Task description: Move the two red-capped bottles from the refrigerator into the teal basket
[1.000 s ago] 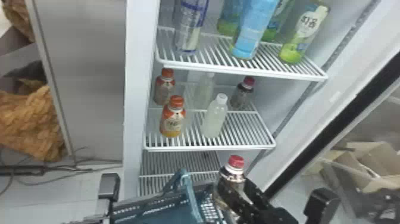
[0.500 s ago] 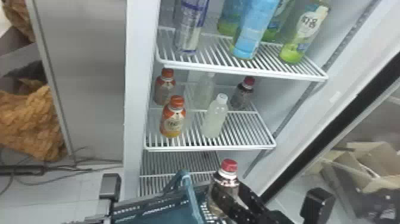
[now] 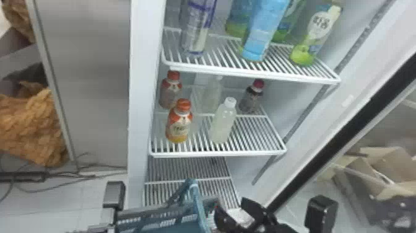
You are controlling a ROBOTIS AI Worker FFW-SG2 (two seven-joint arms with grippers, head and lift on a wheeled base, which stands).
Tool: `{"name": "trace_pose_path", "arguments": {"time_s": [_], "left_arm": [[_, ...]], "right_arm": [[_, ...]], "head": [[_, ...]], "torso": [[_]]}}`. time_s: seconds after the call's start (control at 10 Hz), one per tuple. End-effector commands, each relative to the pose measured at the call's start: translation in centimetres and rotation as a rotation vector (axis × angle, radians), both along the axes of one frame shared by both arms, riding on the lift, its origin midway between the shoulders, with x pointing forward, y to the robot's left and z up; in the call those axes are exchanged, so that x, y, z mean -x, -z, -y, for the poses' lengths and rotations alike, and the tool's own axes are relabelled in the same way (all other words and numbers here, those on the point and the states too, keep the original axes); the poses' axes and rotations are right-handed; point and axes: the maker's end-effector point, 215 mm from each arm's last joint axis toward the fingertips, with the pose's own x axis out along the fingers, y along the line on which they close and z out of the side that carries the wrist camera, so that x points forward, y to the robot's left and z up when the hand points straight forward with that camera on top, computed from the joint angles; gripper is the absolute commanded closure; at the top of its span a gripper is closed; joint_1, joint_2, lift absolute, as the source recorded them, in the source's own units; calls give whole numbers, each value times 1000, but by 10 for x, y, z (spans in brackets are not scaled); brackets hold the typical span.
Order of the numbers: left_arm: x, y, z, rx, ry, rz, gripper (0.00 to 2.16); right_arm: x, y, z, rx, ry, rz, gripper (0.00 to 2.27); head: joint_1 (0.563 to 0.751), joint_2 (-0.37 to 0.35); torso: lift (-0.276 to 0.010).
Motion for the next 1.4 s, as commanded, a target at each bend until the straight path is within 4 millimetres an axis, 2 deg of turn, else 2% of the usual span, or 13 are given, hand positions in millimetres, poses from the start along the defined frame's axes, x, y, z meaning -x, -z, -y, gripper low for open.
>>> {"name": "trace_pose_path", "arguments": {"time_s": [0.0,0.2,0.3,0.5,0.6,0.8,1.0,1.3], "left_arm": [[1,0,1,1,2,-1,1107],[1,-1,1,3,2,-2,1107],[2,-1,2,5,4,-4,1107],[-1,-3,2,9,-2,-2,1107],[-1,-4,2,11,-4,-1,1107],[-3,-4,2,14,-11,-4,1107],[-4,-5,2,17,-15,-5,1107],[-2,-5,4,18,-10,-4,1107]], "right_arm": [[-10,-3,8,5,23,47,331],[-29,-16,26,10,72,140,326],[-41,-29,38,18,97,203,329],[-65,-51,67,59,145,329,331],[-73,-53,84,100,166,361,331],[-88,-63,93,125,173,428,325],[-108,-65,110,136,207,493,318],[-141,-79,119,119,254,585,165]], "head": [[695,-350],[695,-350],[695,-350],[695,-350],[695,-350],[695,-350],[695,-350],[695,-350]], "torso": [[-228],[-228],[-228],[-228],[-228],[-228],[-228],[-228]]}}
